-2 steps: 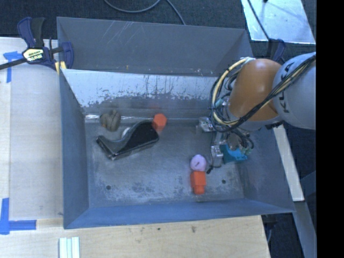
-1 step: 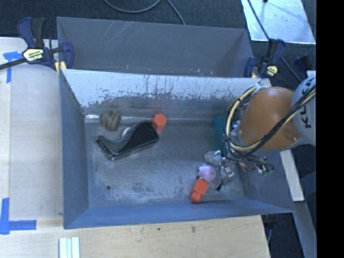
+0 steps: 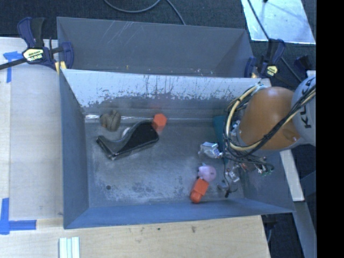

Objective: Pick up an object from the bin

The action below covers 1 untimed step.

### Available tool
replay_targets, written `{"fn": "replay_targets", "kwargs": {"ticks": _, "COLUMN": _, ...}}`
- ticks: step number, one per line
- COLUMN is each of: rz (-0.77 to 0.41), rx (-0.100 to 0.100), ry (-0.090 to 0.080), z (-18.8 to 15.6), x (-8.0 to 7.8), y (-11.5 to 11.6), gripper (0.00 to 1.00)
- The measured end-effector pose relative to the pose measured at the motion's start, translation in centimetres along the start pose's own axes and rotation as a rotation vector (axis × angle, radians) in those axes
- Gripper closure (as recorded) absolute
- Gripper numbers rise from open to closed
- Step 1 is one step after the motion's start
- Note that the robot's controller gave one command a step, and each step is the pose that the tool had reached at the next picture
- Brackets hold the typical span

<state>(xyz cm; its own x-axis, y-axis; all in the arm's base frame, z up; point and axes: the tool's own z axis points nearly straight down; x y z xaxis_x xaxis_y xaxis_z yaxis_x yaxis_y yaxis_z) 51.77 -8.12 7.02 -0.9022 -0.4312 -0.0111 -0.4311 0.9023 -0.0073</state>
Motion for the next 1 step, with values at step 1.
{"fn": "replay_targets", "kwargs": {"ticks": 1, "rz": 0.000, "rx": 0.000, "ry": 0.000, "z": 0.00, "x": -0.01, "y": 0.01, "gripper": 0.00}}
